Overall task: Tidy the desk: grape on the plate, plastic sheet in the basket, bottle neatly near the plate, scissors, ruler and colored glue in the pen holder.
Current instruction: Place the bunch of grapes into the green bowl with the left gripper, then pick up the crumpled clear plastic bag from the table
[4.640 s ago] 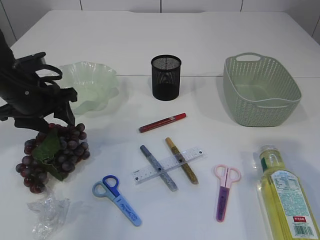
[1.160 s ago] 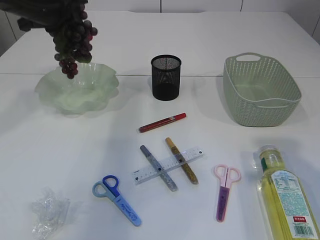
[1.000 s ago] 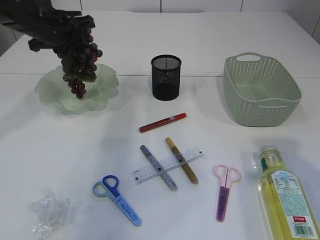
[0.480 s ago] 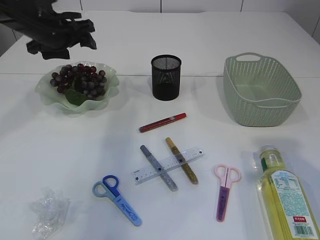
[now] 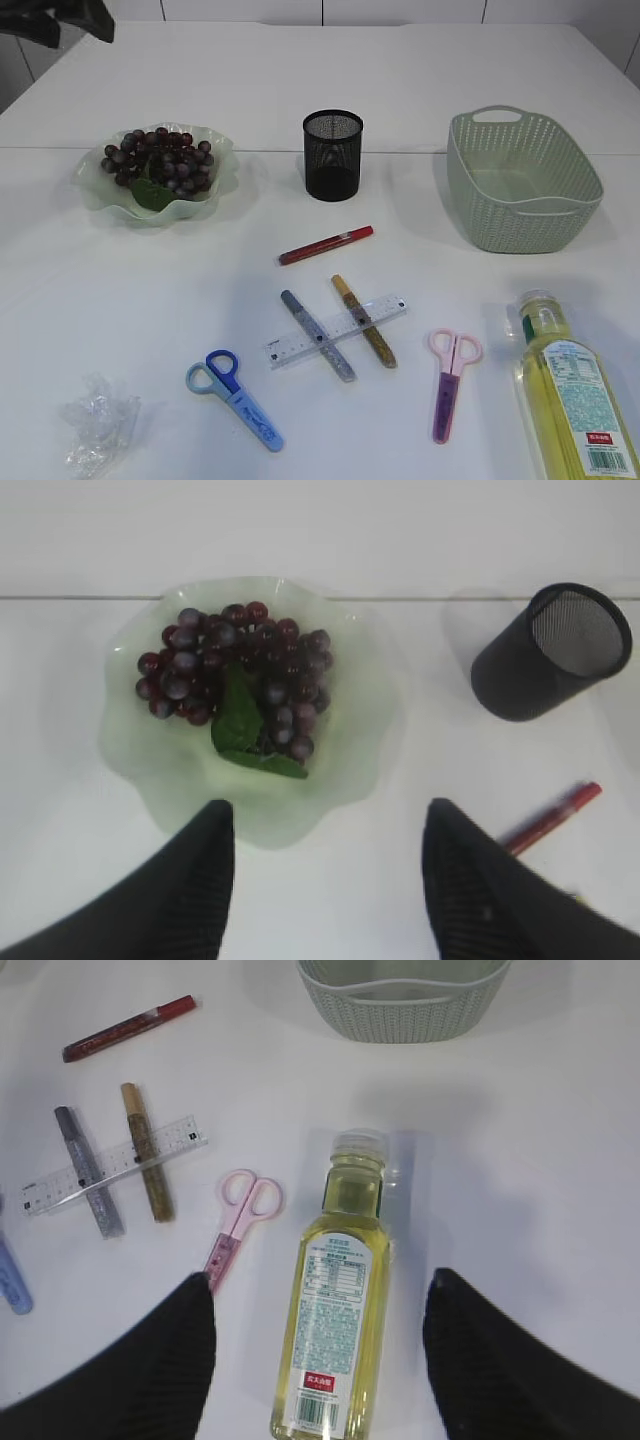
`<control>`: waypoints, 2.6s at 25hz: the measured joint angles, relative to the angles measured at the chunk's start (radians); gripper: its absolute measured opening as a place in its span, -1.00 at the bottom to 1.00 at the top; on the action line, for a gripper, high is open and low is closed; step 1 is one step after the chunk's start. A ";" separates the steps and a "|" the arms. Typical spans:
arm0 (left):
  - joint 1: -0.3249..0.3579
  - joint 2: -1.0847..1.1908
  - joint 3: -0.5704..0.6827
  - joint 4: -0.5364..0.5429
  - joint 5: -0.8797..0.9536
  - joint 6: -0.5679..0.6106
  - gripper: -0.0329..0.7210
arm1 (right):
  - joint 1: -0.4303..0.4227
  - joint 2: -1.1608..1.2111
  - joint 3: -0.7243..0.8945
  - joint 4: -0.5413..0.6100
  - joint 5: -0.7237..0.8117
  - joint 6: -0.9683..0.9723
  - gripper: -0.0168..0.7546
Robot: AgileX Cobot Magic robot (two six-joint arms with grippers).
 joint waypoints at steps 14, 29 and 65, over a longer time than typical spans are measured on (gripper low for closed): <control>0.000 -0.262 0.160 0.083 0.339 0.038 0.10 | 0.000 0.000 0.000 0.082 0.004 0.000 0.37; 0.000 -0.538 0.839 -0.201 0.186 0.122 0.18 | 0.000 0.000 0.000 0.084 0.013 0.000 0.37; -0.062 -0.011 0.980 -0.498 -0.317 0.250 0.63 | 0.000 0.000 0.000 0.084 0.016 0.000 0.37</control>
